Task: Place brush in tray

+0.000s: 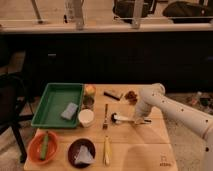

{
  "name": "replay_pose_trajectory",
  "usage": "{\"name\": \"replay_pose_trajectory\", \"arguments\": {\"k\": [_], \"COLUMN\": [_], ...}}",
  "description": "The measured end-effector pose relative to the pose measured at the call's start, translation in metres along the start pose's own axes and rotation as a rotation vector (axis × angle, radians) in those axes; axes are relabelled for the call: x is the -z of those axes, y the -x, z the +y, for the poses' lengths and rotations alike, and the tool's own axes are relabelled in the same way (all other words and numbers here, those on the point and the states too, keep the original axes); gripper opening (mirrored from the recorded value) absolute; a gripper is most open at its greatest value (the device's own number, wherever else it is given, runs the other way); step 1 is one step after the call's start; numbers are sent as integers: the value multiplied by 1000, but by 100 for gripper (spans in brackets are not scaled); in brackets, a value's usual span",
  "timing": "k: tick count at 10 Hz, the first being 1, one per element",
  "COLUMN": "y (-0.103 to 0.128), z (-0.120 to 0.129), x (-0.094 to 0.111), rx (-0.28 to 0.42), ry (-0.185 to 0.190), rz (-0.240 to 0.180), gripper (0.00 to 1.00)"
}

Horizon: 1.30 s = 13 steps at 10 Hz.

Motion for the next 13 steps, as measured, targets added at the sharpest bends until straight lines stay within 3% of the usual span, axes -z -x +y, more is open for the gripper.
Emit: {"name": "replay_pose_trajectory", "arguments": {"k": [2, 11, 13], "y": [0, 37, 47], "z": [1, -17, -17], "x": [5, 97, 113], "rx": [4, 112, 162], "ry": [-11, -196, -208], "rz": [-7, -41, -57], "gripper": [0, 0, 0]}}
